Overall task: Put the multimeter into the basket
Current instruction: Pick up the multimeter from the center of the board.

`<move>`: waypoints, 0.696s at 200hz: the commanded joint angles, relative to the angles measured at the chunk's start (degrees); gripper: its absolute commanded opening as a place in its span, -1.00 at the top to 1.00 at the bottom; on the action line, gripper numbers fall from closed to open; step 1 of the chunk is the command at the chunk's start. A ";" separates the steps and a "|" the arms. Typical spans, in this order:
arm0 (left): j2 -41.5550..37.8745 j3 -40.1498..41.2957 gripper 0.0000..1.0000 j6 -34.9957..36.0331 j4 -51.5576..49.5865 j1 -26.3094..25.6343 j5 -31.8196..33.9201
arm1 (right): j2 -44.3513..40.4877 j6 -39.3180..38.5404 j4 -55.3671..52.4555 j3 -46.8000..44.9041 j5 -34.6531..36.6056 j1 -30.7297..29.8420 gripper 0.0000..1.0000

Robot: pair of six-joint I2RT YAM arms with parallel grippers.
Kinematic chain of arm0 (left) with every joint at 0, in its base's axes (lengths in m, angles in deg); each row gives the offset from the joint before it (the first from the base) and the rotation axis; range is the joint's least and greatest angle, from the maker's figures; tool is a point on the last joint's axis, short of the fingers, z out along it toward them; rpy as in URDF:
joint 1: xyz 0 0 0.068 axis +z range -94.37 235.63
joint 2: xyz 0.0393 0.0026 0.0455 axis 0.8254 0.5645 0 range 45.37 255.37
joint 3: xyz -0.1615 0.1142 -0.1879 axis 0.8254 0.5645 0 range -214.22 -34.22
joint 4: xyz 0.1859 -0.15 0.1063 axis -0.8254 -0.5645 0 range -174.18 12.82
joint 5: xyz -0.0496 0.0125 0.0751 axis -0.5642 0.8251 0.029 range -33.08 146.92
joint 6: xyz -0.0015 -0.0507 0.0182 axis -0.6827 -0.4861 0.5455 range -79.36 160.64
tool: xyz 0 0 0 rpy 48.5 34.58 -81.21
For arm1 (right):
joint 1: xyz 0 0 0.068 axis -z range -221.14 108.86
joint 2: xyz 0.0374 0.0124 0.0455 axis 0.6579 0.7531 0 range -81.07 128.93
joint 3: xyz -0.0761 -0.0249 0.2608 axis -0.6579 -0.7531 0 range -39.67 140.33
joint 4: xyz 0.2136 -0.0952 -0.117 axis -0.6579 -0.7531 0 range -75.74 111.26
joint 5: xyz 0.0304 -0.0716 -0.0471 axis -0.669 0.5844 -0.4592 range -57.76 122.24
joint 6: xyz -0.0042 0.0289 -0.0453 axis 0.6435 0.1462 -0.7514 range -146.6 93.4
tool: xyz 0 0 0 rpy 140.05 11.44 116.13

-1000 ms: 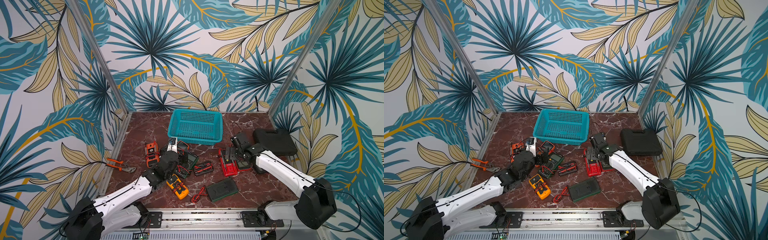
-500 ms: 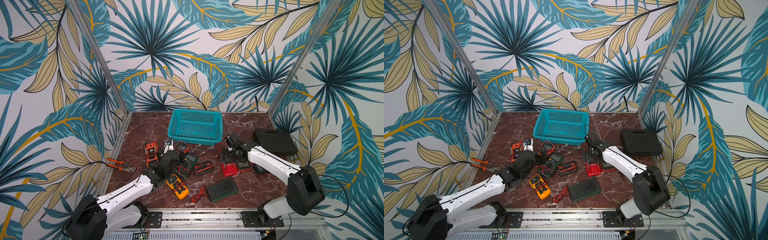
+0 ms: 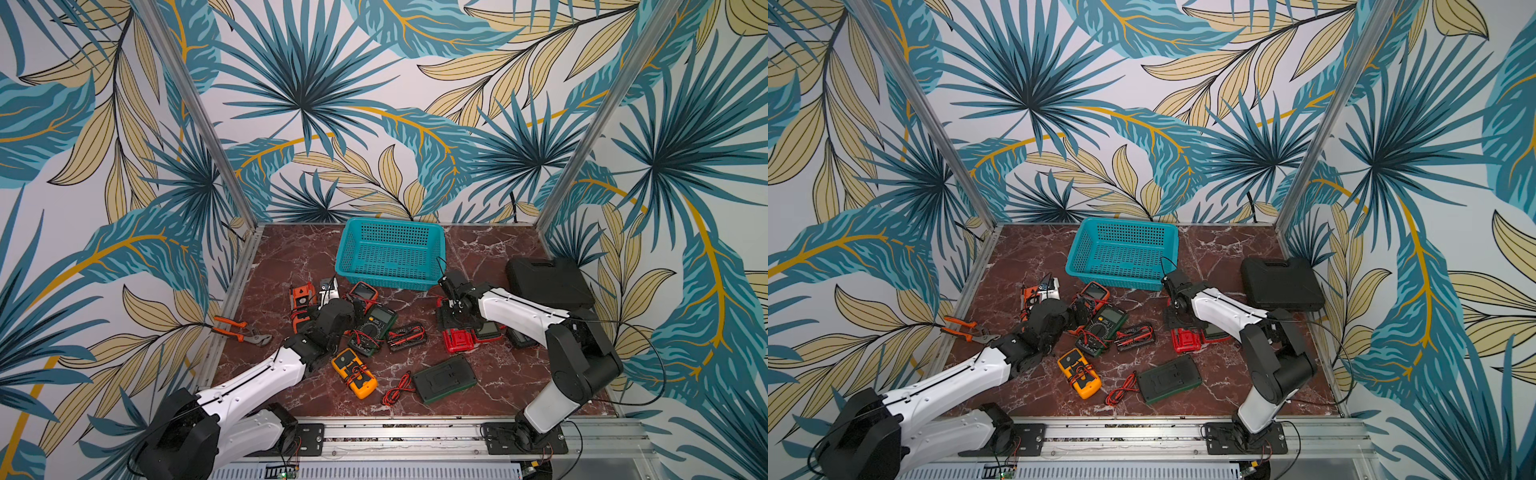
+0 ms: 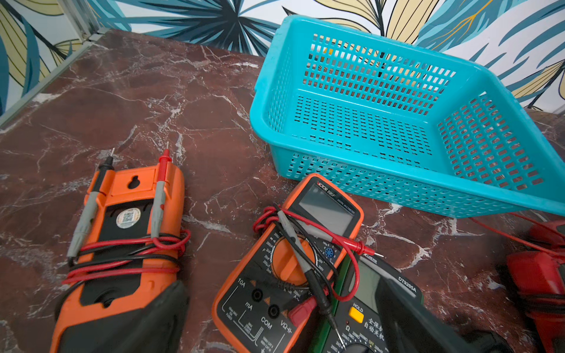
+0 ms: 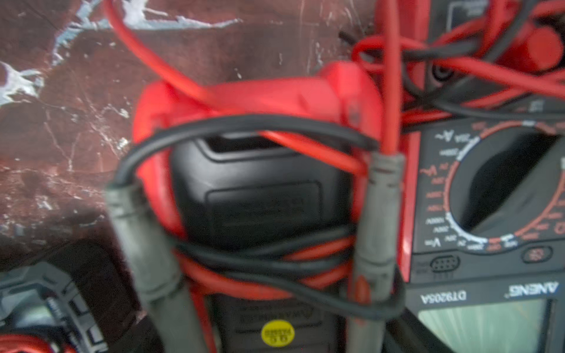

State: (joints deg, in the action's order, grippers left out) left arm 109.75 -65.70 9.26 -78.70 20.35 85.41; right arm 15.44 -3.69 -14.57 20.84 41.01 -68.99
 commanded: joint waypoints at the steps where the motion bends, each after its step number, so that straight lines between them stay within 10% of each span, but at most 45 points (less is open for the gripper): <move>1: 0.84 1.15 -1.00 -1.44 0.17 0.62 -0.01 | 3.66 1.17 1.85 0.31 -0.66 -1.36 -0.66; 31: 1.24 1.07 -1.00 -1.70 0.21 0.66 -0.01 | 5.70 2.21 2.39 1.26 0.83 -1.48 -0.43; 95: 0.22 1.69 -1.00 -2.33 0.26 0.94 1.13 | -7.22 2.09 0.47 0.74 4.40 -2.09 1.00; 139: -1.46 2.29 -1.00 -2.16 1.34 1.01 0.95 | -17.75 1.92 -5.84 5.00 10.40 -2.20 1.00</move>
State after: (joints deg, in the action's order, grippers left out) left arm 110.28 -64.30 7.32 -78.57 20.87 85.63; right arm 2.89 -2.18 -17.11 22.13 45.76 -71.01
